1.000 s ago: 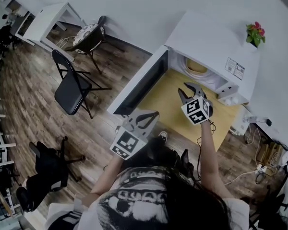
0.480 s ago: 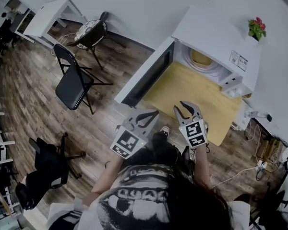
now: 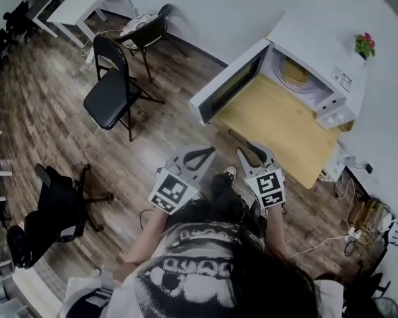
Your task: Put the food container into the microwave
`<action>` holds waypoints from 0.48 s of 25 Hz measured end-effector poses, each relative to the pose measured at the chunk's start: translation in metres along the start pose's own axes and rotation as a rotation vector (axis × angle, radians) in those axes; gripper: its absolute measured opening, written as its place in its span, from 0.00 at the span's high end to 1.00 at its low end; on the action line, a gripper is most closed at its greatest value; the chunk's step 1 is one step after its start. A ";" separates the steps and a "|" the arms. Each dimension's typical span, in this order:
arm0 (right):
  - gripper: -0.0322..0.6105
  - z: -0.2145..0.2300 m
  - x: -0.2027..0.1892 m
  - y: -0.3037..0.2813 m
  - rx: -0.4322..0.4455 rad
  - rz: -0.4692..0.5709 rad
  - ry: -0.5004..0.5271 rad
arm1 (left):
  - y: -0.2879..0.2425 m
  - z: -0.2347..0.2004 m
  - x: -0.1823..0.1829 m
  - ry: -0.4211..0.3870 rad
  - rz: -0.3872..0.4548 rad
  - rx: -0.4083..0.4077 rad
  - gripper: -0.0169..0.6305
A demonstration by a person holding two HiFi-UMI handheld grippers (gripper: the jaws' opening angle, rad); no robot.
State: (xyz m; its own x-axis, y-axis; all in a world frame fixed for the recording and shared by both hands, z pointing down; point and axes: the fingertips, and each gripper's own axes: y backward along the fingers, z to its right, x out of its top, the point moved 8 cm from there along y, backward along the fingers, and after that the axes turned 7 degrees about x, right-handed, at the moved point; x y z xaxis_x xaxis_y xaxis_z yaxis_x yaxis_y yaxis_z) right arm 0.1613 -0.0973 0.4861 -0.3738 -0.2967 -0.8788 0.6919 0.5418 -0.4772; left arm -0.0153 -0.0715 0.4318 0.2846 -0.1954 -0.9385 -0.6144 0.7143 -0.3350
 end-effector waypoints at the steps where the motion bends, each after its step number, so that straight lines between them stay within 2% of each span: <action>1: 0.78 -0.012 0.001 0.001 0.006 0.007 0.001 | 0.012 0.002 -0.005 0.005 -0.003 0.007 0.97; 8: 0.79 -0.085 0.009 0.021 0.020 0.053 0.000 | 0.079 0.014 -0.031 0.034 0.010 0.030 0.97; 12: 0.79 -0.113 0.004 0.036 0.007 0.077 -0.004 | 0.100 0.029 -0.040 0.045 0.021 0.014 0.97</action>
State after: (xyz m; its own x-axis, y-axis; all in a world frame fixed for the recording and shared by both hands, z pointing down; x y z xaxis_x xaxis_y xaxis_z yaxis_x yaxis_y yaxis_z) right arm 0.1148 0.0100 0.4645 -0.3172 -0.2574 -0.9128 0.7230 0.5572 -0.4084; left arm -0.0670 0.0269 0.4384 0.2378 -0.2102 -0.9483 -0.6097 0.7277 -0.3142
